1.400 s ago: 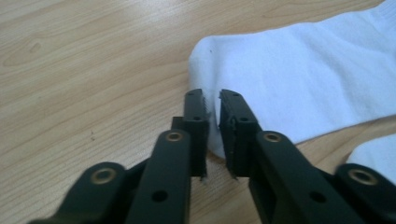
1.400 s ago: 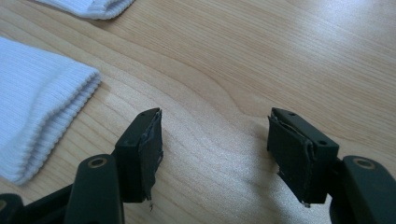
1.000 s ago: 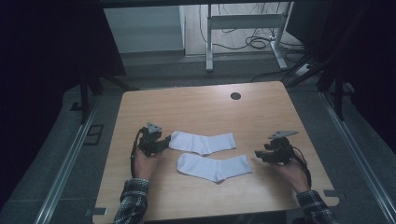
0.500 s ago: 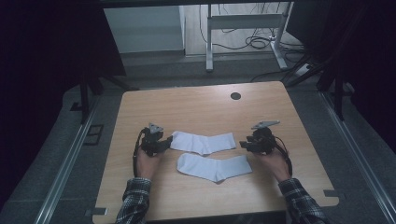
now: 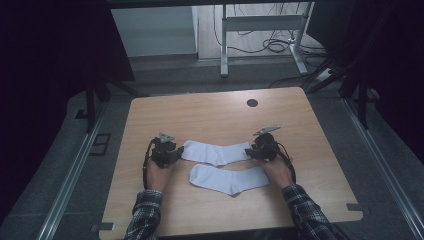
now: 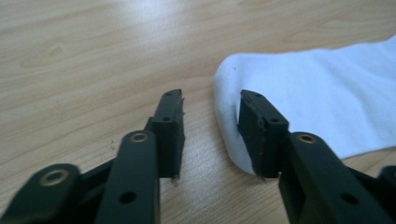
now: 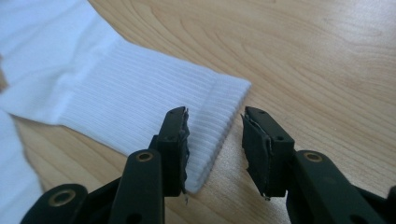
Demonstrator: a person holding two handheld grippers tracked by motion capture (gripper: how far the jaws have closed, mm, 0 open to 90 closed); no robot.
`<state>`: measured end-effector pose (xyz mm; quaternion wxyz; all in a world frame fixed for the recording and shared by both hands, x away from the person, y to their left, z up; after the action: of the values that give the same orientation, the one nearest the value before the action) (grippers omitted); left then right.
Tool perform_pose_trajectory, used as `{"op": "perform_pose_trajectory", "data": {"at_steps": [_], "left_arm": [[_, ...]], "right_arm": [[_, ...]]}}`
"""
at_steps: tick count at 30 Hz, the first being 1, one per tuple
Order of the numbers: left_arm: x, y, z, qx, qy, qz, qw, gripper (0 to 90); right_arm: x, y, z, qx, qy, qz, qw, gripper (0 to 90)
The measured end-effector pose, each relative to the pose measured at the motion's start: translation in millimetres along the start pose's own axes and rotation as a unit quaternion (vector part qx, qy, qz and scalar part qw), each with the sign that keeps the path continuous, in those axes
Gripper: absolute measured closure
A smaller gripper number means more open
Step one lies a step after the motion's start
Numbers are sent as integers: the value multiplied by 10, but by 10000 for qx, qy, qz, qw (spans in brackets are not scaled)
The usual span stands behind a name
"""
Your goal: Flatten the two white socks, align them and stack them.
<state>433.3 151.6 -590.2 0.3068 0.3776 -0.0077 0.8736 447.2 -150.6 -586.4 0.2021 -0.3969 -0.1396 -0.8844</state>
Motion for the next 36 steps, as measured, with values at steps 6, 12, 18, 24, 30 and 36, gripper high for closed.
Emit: {"op": "perform_pose_trajectory", "data": {"at_steps": [6,12,18,24,30,36], "left_arm": [[-69,58,-45,-2,-115,-169,9998,856],[12,122,36,-190,-31,-153,9997,866],[212,346,190,-436,167,-291,9985,864],[376,576,196,-676,125,-441,9967,863],[529,788,128,-828,84,-610,9947,862],[645,944,3,-929,57,-701,9932,862]], "right_arm": [[15,-85,-14,216,-49,88,9997,806],[93,-69,13,282,87,17,9996,816],[323,21,43,320,234,56,9992,814],[547,90,-38,403,249,146,9988,812],[758,105,-164,430,273,271,9983,812],[947,58,-290,501,287,437,9974,811]]}}
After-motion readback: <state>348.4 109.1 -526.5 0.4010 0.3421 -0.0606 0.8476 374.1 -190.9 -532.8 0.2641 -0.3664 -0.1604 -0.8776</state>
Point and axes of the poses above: each handheld gripper's, and its own axes: x roughly backward along the jaws, z roughly out of its top, y roughly to its right, the point moved 8 cm from there along -x, roughly forward along the jaws, and after that the axes turned 13 degrees about -z, right-handed, at the moved point
